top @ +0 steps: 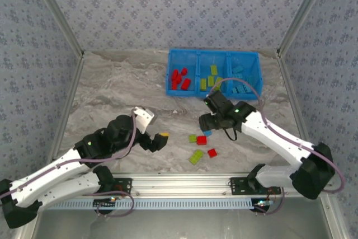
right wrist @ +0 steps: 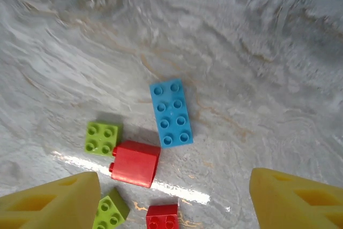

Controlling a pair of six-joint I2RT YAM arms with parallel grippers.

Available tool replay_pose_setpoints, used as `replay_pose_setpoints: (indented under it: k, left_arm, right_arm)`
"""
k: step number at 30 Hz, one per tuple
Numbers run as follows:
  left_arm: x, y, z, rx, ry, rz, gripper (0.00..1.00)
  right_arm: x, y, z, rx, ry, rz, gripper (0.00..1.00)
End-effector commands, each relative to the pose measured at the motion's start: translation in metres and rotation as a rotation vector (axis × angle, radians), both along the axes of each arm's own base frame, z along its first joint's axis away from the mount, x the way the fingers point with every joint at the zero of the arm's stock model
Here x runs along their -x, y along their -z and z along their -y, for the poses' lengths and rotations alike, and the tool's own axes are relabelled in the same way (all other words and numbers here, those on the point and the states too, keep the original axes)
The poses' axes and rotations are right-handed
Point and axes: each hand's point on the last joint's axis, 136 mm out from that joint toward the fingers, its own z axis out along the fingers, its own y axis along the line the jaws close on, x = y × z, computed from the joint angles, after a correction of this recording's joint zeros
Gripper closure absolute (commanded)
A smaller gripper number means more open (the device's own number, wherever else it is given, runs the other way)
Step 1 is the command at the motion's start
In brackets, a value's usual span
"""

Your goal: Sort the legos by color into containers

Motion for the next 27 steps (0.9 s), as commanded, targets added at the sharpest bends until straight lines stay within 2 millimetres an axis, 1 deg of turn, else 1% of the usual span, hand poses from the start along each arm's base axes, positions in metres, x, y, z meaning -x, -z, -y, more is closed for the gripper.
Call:
replay_pose_setpoints:
  k: [1,3,6,10,12,14,16,17,18,19,22,24,25,27]
  left_arm:
    - [0.007,-0.006,0.003,-0.071,0.118,0.095,0.01]
    - [0.007,-0.002,0.005,-0.083,0.136,0.104,0.01]
    - [0.006,0.005,0.010,-0.098,0.153,0.105,0.01]
    - [0.005,0.011,0.013,-0.112,0.157,0.090,0.01]
    - [0.003,0.014,0.013,-0.113,0.144,0.079,0.01]
    - [0.002,0.016,0.013,-0.105,0.129,0.071,0.01]
    - [0.002,0.018,0.014,-0.095,0.124,0.064,0.01]
    - [0.002,0.019,0.014,-0.090,0.121,0.060,0.01]
    - [0.002,0.020,0.014,-0.087,0.120,0.059,0.01]
    - [0.002,0.020,0.015,-0.083,0.119,0.058,0.01]
    - [0.002,0.018,0.016,-0.076,0.120,0.056,0.01]
    - [0.002,0.014,0.017,-0.067,0.125,0.060,0.01]
    - [0.002,0.012,0.018,-0.059,0.127,0.064,0.01]
    - [0.003,0.005,0.022,-0.028,0.140,0.071,0.01]
  right_arm:
    - [-0.002,0.023,0.001,0.090,0.020,-0.048,0.18]
    - [-0.007,0.037,-0.007,0.100,0.017,-0.071,0.17]
    - [-0.018,0.058,-0.021,0.083,0.007,-0.103,0.18]
    - [-0.031,0.086,-0.023,0.104,0.047,-0.147,0.26]
    - [-0.034,0.098,-0.021,0.118,0.068,-0.166,0.33]
    - [-0.036,0.107,-0.021,0.119,0.084,-0.179,0.44]
    - [-0.035,0.112,-0.021,0.115,0.087,-0.186,0.54]
    - [-0.034,0.113,-0.020,0.113,0.089,-0.192,0.59]
    - [-0.038,0.112,-0.024,0.096,0.092,-0.174,0.63]
    - [-0.039,0.112,-0.021,0.101,0.100,-0.171,0.67]
    - [-0.039,0.104,-0.015,0.111,0.123,-0.144,0.72]
    - [-0.043,0.091,-0.012,0.102,0.135,-0.101,0.74]
    - [-0.042,0.083,-0.008,0.108,0.140,-0.088,0.74]
    - [-0.045,0.063,-0.003,0.091,0.155,-0.037,0.75]
